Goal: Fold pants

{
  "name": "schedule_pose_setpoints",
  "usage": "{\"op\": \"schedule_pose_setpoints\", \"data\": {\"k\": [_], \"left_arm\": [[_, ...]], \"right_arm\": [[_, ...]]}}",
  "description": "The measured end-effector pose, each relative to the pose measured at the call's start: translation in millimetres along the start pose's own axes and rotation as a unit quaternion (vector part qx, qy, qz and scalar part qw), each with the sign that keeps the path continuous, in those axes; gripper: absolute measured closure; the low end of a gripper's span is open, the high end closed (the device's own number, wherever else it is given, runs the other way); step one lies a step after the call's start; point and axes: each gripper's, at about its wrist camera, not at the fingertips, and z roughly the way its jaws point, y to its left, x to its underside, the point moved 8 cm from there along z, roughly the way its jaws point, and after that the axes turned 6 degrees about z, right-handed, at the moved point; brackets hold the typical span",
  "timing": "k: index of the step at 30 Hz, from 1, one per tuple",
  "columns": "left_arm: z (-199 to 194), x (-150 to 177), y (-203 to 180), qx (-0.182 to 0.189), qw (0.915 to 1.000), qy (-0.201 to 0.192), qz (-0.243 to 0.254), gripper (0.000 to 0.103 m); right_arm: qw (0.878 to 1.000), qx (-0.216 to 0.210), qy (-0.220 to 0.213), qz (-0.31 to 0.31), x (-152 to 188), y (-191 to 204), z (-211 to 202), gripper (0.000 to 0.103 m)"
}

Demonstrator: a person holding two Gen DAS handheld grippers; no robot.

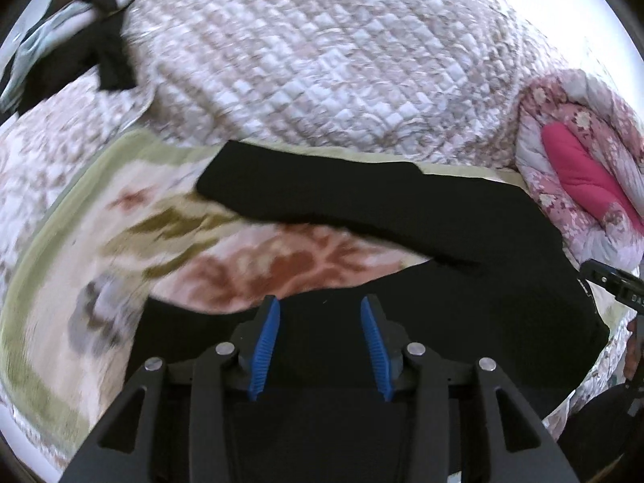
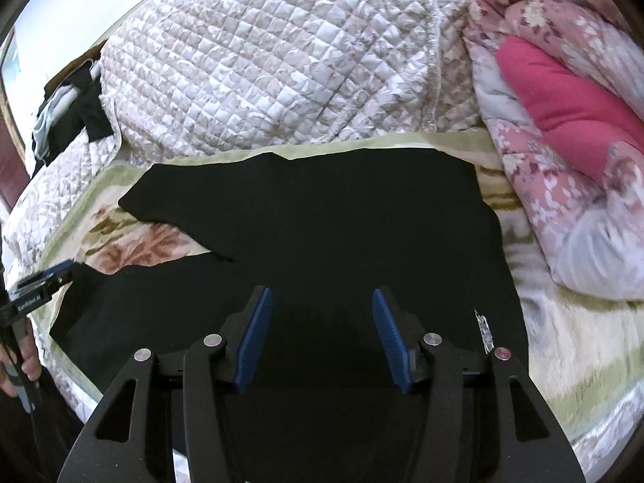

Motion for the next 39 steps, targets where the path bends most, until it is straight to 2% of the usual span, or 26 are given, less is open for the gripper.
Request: {"op": "schedule_pose_setpoints", "data": {"k": [7,10,22,27,32,34,39], "left_arm": [[26,-20,-12,0.002,0.9995,0.008,0.03,0.058],[41,-27,-12,-0.003,0.9989,0.016,0.043,0.058],[96,-65,14,-0.022,0.9974,0.027,0.062,0.058],[127,-94,31,-0.023,0.9978,0.022,0.058,0.042],[168,-123,49,-0.033,0.9976,0.024,0.056,0.036],[182,-131,60,-0.049,0.9967,0.024,0.06,0.036],[200,-143,101,-0.118,0.9908,0.017,0.065,0.034]], "right_arm": [[1.0,-0.005,0.023,-0.019,-21,-7,33,0.05],[0.999,-0.008,0.036,-0.03,-31,-9,51,0.041],[0.993,-0.016,0.057,-0.1,-77,-15,100,0.041],[0.989,-0.024,0.077,-0.122,-99,-28,132,0.041],[0.984,-0.016,0.09,-0.151,-122,-44,163,0.039],[0.983,-0.011,0.096,-0.156,-131,-53,176,0.034],[0.98,-0.01,0.102,-0.17,-145,-66,200,0.033]]}}
